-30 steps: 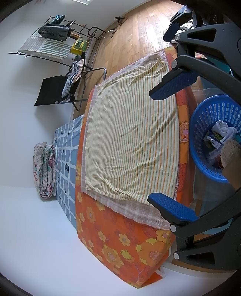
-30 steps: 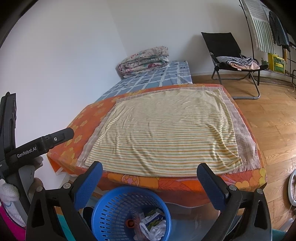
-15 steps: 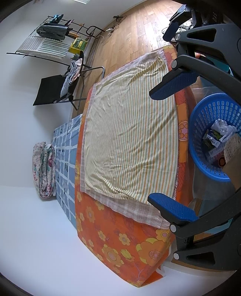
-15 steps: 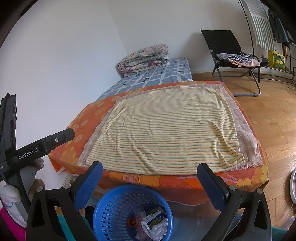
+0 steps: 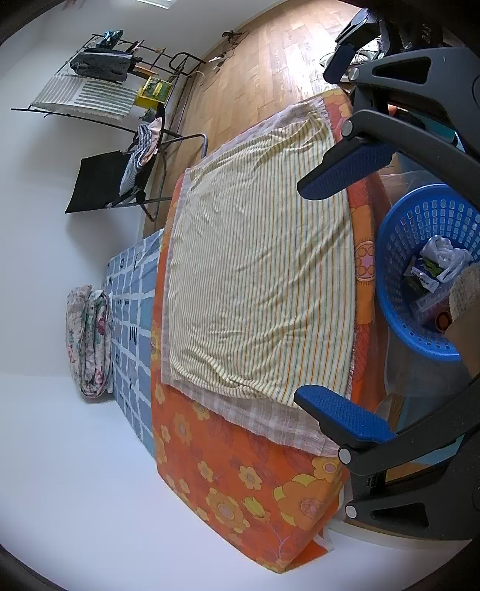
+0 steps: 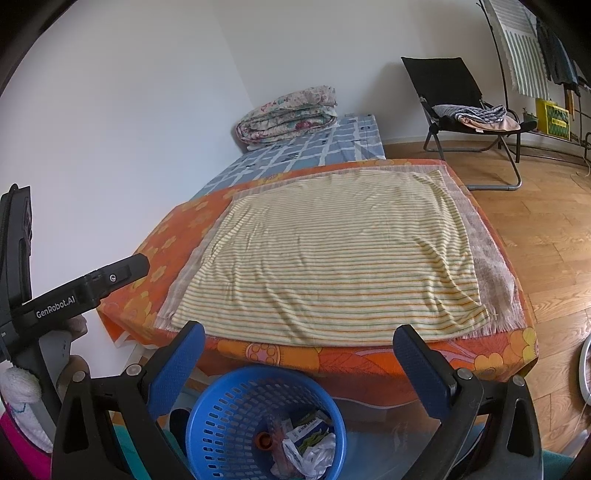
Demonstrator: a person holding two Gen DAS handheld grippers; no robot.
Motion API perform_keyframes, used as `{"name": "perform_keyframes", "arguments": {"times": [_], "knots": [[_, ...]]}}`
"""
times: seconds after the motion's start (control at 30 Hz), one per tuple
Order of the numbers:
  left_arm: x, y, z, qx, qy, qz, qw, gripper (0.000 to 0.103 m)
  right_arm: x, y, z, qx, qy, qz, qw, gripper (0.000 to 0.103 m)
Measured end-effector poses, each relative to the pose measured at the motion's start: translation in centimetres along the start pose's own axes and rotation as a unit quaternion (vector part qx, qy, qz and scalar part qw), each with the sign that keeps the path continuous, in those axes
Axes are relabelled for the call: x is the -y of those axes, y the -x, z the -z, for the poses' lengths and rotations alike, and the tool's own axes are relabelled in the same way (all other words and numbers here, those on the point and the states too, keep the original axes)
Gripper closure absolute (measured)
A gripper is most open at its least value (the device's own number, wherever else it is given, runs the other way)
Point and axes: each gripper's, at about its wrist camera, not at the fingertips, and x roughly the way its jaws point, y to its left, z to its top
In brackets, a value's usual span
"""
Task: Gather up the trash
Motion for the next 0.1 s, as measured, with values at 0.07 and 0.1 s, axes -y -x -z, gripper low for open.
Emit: {"name": "perform_keyframes", "arguments": {"times": [0.07,0.1], "knots": [[-0.03,0.01,-0.07,0.0,-0.001,0.001,1.0,0.001,0.02,-0.01,-0.01,0.0,0.0,0.0,1.0,0.0],[0.0,-0.05,-0.1,-0.002,-0.001,0.003,1.0,0.001,0.02,-0.03,0.0,-0.001,-0.001,0.0,1.0,0.0]]}}
